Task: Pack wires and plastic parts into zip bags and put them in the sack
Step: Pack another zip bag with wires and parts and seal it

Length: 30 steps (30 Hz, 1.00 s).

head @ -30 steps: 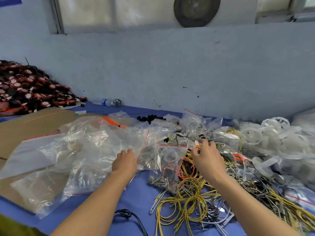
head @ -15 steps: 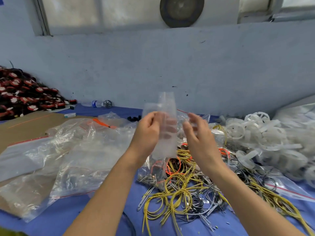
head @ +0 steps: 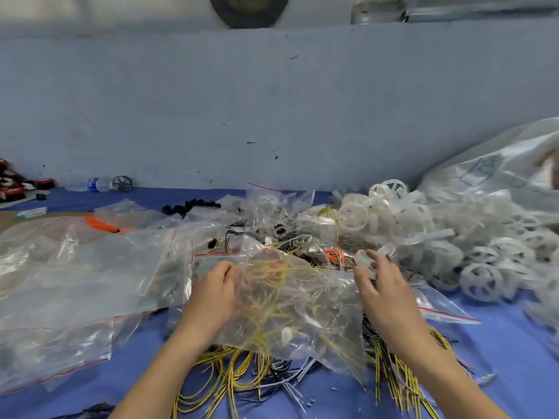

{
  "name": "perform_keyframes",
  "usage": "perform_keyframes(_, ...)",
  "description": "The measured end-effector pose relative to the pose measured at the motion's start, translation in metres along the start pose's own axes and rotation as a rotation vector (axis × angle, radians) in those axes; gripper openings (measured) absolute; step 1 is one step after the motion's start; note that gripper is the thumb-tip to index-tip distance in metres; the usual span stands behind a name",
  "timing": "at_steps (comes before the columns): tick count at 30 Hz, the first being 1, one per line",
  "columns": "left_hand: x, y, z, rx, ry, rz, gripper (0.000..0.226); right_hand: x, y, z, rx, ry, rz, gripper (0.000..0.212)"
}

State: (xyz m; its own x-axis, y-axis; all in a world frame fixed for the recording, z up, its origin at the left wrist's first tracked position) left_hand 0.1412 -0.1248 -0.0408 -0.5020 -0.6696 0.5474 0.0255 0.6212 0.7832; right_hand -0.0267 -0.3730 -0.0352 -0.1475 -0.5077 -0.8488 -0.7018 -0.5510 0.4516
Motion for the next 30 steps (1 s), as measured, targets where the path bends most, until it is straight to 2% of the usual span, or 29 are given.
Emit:
perform_keyframes(3, 0.011, -0.005, 0.003, -0.009, -0.059, 0.130, 0.024, 0.044, -0.016, -0.003, -0.088, -0.168, -0.089, 0.056)
perform_keyframes(8, 0.011, -0.001, -0.001, 0.047, 0.023, 0.368, 0.027, 0.052, -0.018, -0.015, -0.089, -0.272, -0.516, 0.040)
perform_keyframes(11, 0.011, -0.004, -0.001, 0.050, 0.061, 0.394, 0.028, 0.058, -0.022, -0.012, -0.155, -0.315, -0.689, 0.037)
perform_keyframes(14, 0.007, -0.004, 0.001, 0.077, 0.116, 0.363, 0.028, 0.058, -0.016, -0.010, -0.140, -0.279, -0.817, 0.037)
perform_keyframes(19, 0.013, -0.032, 0.017, -0.034, 0.171, 0.417, 0.036, 0.048, 0.028, -0.021, 0.110, -0.083, -0.786, 0.034)
perform_keyframes(21, 0.014, -0.048, 0.025, -0.057, 0.228, 0.481, 0.032, 0.057, 0.038, -0.023, 0.171, -0.142, -0.794, 0.046)
perform_keyframes(23, 0.015, -0.056, 0.027, -0.052, 0.261, 0.496, 0.030, 0.075, 0.026, -0.017, 0.074, -0.332, -0.794, 0.062)
perform_keyframes(25, 0.013, -0.058, 0.024, -0.029, 0.290, 0.520, 0.029, 0.085, 0.006, -0.005, -0.072, -0.469, -0.764, 0.067)
perform_keyframes(27, 0.009, -0.057, 0.020, 0.000, 0.310, 0.521, 0.029, 0.086, 0.000, 0.003, -0.101, -0.463, -0.774, 0.062)
perform_keyframes(30, 0.011, -0.056, 0.020, 0.041, 0.293, 0.486, 0.028, 0.082, 0.013, 0.005, 0.001, -0.344, -0.698, 0.051)
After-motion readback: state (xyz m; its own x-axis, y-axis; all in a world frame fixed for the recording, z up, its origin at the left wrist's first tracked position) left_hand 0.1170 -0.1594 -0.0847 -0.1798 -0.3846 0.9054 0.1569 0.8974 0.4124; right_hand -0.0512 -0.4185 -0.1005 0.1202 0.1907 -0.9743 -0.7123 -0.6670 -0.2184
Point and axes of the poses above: each hand's wrist, its own z-axis away from the middle knuckle, its own y-axis out of the back of the hand, x = y × z, the point moved 10 cm from there along -z, towards the middle knuckle, and after that the axes turned 15 degrees about -z, right-handed, at the moved point
